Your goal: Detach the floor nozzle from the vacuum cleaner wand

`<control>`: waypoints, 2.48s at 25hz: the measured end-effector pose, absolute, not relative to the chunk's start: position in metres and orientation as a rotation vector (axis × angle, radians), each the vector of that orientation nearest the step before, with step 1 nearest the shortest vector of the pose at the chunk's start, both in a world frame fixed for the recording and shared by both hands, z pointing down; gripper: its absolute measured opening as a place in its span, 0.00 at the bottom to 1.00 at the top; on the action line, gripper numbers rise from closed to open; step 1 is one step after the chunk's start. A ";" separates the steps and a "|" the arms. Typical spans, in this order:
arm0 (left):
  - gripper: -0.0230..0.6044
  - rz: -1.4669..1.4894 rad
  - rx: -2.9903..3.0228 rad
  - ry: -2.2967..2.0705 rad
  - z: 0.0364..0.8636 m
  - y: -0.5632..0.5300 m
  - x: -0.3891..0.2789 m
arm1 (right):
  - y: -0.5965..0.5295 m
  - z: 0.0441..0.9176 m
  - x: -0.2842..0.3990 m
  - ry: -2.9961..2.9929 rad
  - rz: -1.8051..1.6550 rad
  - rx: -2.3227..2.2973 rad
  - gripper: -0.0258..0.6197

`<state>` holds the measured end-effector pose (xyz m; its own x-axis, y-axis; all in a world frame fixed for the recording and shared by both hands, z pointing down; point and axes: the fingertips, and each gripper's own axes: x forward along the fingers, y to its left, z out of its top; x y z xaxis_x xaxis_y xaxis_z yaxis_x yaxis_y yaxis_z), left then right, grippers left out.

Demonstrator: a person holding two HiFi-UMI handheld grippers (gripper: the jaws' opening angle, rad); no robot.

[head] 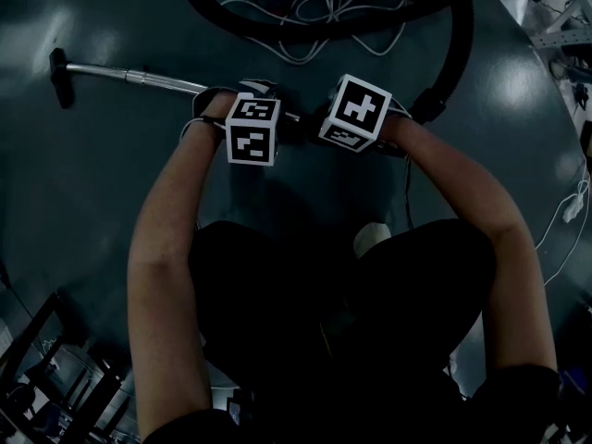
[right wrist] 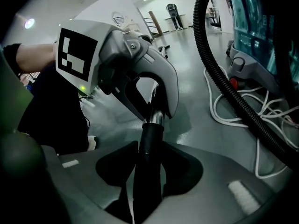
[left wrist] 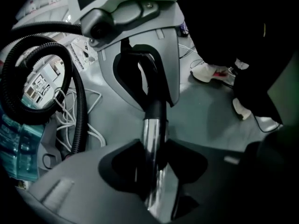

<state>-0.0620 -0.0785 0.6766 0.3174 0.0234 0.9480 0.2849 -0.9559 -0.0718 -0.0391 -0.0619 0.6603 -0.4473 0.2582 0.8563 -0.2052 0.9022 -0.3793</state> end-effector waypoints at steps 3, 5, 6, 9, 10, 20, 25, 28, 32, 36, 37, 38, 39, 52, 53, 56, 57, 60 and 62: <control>0.32 -1.676 -2.364 -0.288 0.681 -0.075 -0.062 | -0.059 0.665 -0.039 -1.958 0.539 -0.015 0.28; 0.32 -1.661 -2.375 -0.283 0.684 -0.075 -0.062 | -0.059 0.668 -0.038 -1.950 0.537 -0.001 0.28; 0.32 -1.658 -2.380 -0.282 0.685 -0.075 -0.062 | -0.059 0.669 -0.038 -1.945 0.535 0.003 0.27; 0.32 -1.673 -2.379 -0.297 0.687 -0.073 -0.063 | -0.057 0.671 -0.039 -1.928 0.519 0.014 0.27; 0.32 -1.679 -2.378 -0.305 0.687 -0.072 -0.063 | -0.056 0.671 -0.038 -1.923 0.513 0.015 0.27; 0.31 -1.671 -2.397 -0.346 0.688 -0.070 -0.063 | -0.053 0.671 -0.036 -1.912 0.537 0.024 0.27; 0.31 -1.656 -2.395 -0.306 0.690 -0.068 -0.060 | -0.053 0.674 -0.033 -1.927 0.534 0.008 0.27; 0.31 -1.663 -2.407 -0.327 0.692 -0.066 -0.056 | -0.051 0.675 -0.028 -1.928 0.512 0.004 0.27; 0.31 -1.652 -2.450 -0.390 0.697 -0.064 -0.052 | -0.048 0.678 -0.025 -1.932 0.505 0.008 0.27; 0.31 -1.650 -2.459 -0.400 0.698 -0.067 -0.052 | -0.050 0.677 -0.023 -1.942 0.484 0.001 0.27; 0.31 -1.651 -2.461 -0.404 0.698 -0.066 -0.052 | -0.050 0.676 -0.021 -1.939 0.479 0.001 0.27; 0.31 -1.651 -2.464 -0.408 0.697 -0.065 -0.051 | -0.050 0.676 -0.020 -1.934 0.474 0.001 0.27; 0.31 -1.650 -2.465 -0.407 0.696 -0.065 -0.051 | -0.049 0.675 -0.019 -1.931 0.466 0.004 0.27; 0.31 -1.703 -2.449 -0.364 0.701 -0.061 -0.044 | -0.051 0.688 -0.014 -1.940 0.325 -0.001 0.29; 0.31 -1.705 -2.448 -0.359 0.700 -0.061 -0.043 | -0.051 0.688 -0.017 -1.946 0.317 0.016 0.29; 0.31 -1.714 -2.441 -0.345 0.702 -0.061 -0.044 | -0.052 0.692 -0.023 -1.961 0.303 0.055 0.29; 0.31 -1.712 -2.439 -0.348 0.703 -0.060 -0.044 | -0.051 0.695 -0.023 -1.962 0.311 0.061 0.28; 0.31 -1.691 -2.452 -0.380 0.707 -0.057 -0.044 | -0.048 0.698 -0.021 -1.957 0.359 0.068 0.27; 0.31 -1.687 -2.468 -0.399 0.706 -0.056 -0.043 | -0.047 0.695 -0.021 -1.948 0.369 0.071 0.27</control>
